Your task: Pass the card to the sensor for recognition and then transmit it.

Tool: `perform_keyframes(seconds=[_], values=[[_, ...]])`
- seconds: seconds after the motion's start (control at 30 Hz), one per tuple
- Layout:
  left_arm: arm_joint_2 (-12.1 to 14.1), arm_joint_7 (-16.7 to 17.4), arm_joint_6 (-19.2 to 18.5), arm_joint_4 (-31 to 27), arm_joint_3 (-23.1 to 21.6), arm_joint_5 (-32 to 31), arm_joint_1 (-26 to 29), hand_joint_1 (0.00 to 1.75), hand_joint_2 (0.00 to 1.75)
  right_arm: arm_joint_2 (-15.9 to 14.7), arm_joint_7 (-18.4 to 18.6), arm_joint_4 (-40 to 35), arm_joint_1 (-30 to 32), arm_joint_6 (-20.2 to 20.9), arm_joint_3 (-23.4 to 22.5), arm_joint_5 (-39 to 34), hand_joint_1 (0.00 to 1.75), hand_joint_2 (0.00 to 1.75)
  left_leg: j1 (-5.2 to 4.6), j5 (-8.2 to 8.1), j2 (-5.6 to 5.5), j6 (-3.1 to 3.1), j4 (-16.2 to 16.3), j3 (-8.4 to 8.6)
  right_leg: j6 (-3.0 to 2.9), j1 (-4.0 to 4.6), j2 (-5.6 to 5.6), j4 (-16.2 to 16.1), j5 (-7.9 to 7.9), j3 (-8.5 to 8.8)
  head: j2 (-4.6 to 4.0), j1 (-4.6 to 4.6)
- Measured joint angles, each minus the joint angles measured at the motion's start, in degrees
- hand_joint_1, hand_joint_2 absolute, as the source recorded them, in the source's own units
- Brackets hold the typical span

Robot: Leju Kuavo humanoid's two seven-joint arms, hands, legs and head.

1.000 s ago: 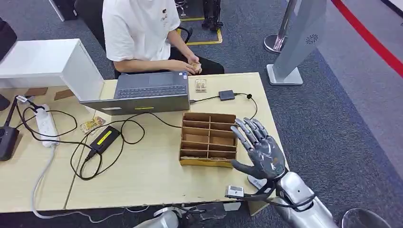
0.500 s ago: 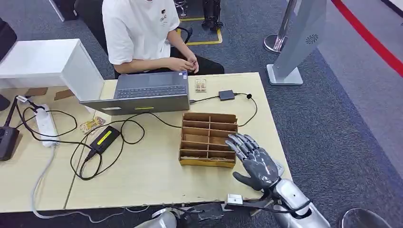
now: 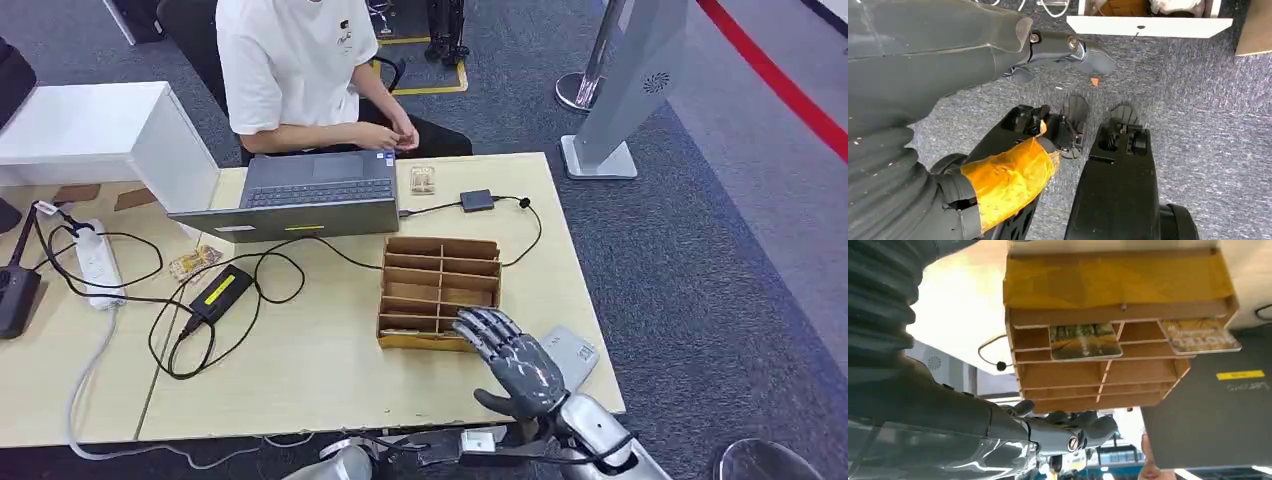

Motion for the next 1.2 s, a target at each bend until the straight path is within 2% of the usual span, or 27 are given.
perform_keyframes(seconds=[0.27,0.47,0.6,0.77,0.97,1.2], values=[[-0.1,0.0,-0.2,0.0,0.7,-1.5,0.1,0.00,1.75,2.1,-1.0,1.8,0.6,-0.2,2.4,-0.8,0.00,1.75,0.01,0.00,0.01,0.00,0.0,0.00,0.00,0.01,0.01,0.0,0.00,-0.01,0.00,-0.02],[-0.2,-0.6,1.6,-0.1,0.7,-3.6,0.1,0.00,1.75,5.5,0.1,4.5,-0.3,-7.2,3.8,0.9,0.00,1.75,0.01,0.00,0.05,-0.01,0.0,0.02,-0.01,0.01,0.03,0.0,0.00,-0.01,0.02,-0.02],[-0.2,-1.0,2.3,-0.5,0.7,-4.1,0.0,0.00,1.75,7.3,0.8,6.3,-1.4,-9.3,4.3,1.4,0.00,1.75,0.01,0.01,0.05,-0.01,0.0,0.02,-0.01,0.01,0.02,0.0,0.00,0.00,0.02,0.00],[-0.2,-1.5,3.6,-1.5,0.7,-4.5,0.0,0.00,1.75,9.4,1.3,9.2,-2.9,-10.4,4.6,1.4,0.00,1.75,0.00,0.01,0.04,-0.01,0.0,0.03,-0.01,0.00,0.02,0.0,0.00,0.01,0.00,0.00],[-0.2,-1.4,3.8,-2.1,0.7,-4.5,-0.1,0.00,1.75,10.3,1.4,11.1,-3.6,-10.7,5.0,1.4,0.00,1.75,0.01,0.01,0.05,-0.01,0.0,0.03,-0.01,0.01,0.02,0.0,0.00,0.00,0.00,0.00],[-0.2,-0.8,2.7,-2.3,0.7,-3.8,-0.1,0.00,1.75,12.0,1.4,14.1,-5.2,-12.3,5.2,1.0,0.00,1.75,0.01,0.01,0.07,-0.01,0.0,0.04,-0.01,0.01,0.03,0.0,0.00,0.00,0.02,0.00]])
